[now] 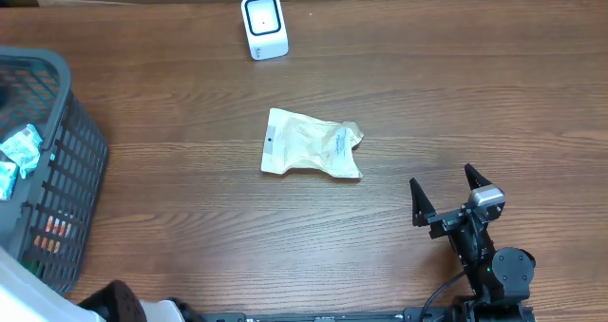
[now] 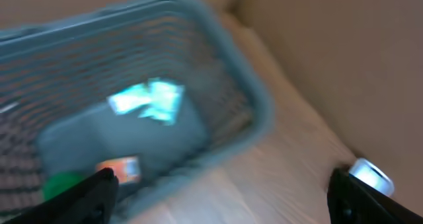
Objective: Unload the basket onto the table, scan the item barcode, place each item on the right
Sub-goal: 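Reach into the basket and grasp the mint-green wipes pack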
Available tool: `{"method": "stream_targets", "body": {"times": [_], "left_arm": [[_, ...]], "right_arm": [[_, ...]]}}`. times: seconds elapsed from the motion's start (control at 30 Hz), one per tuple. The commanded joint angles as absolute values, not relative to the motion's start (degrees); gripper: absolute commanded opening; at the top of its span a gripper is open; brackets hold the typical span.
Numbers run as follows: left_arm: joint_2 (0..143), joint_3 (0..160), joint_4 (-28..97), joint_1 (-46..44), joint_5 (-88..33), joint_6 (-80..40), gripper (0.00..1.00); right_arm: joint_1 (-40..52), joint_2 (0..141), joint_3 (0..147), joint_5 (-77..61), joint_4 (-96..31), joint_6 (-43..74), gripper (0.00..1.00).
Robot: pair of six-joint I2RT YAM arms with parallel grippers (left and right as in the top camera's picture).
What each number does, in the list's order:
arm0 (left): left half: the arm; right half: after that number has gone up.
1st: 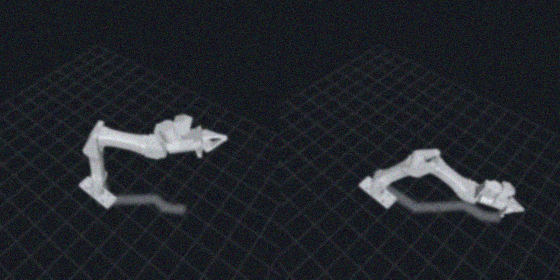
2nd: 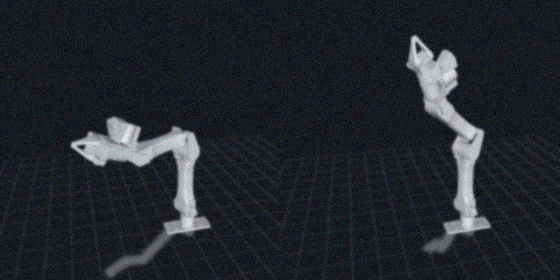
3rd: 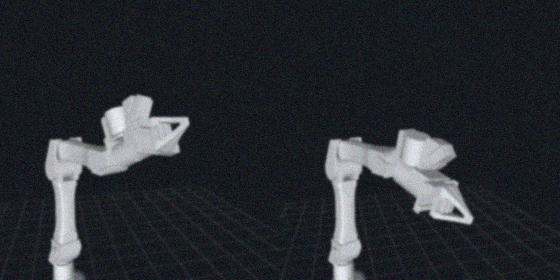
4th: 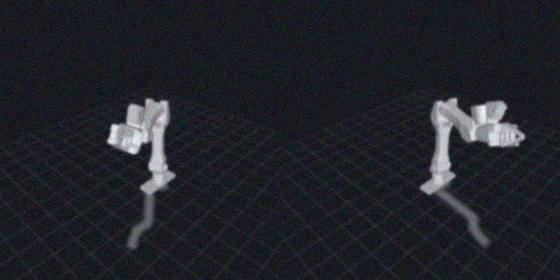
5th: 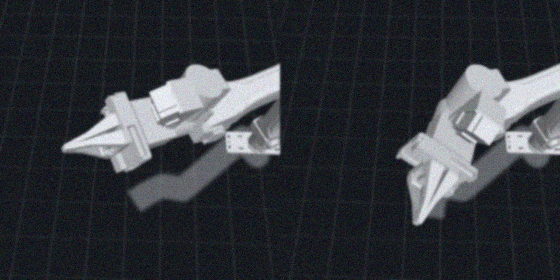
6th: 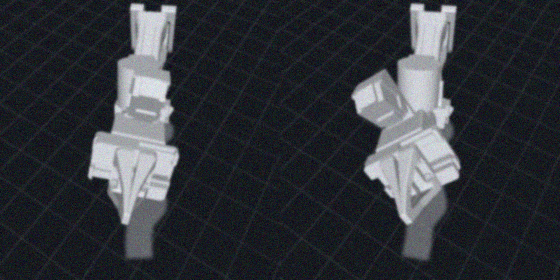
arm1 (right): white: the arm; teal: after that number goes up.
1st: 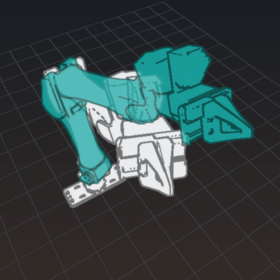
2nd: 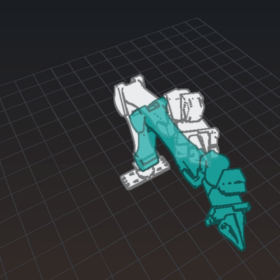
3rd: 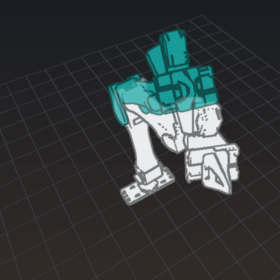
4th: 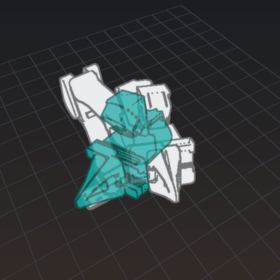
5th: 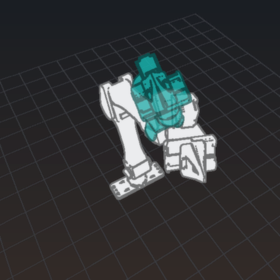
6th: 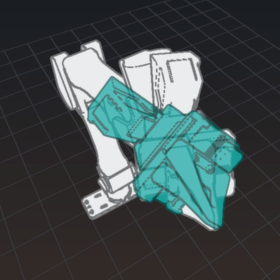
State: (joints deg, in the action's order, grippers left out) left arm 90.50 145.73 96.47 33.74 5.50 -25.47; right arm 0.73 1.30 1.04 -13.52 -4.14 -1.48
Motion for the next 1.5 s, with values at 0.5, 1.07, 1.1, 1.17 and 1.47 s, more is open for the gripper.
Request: {"method": "stream_targets", "body": {"times": [0.5, 1.07, 1.1, 1.17, 1.47], "left_arm": [[99.85, 118.69, 81.14, 59.13, -5.17, -20.34, 0.81], [100.01, 103.5, 60.2, 54.61, -5.1, -13.32, 0.79], [100.01, 103.5, 59.53, 54.06, -4.4, -12.36, 0.8], [100.03, 103.48, 58.52, 52.8, -1.63, -10.66, 0.8], [104.2, 103.48, 54.89, 49.67, 1.45, -7.25, 0.76]], "right_arm": [[0.36, 1.26, 0.64, -13.1, -3.99, -1.28, 1.0], [0.36, 1.26, 0.64, -13.13, -3.99, -1.28, 1.0], [0.36, 1.26, 0.64, -13.13, -3.99, -1.28, 1.0], [0.36, 1.26, 0.64, -13.1, -3.99, -1.28, 1.0], [0.36, 1.26, 0.64, -13.13, -3.99, -1.28, 1.0]]}}
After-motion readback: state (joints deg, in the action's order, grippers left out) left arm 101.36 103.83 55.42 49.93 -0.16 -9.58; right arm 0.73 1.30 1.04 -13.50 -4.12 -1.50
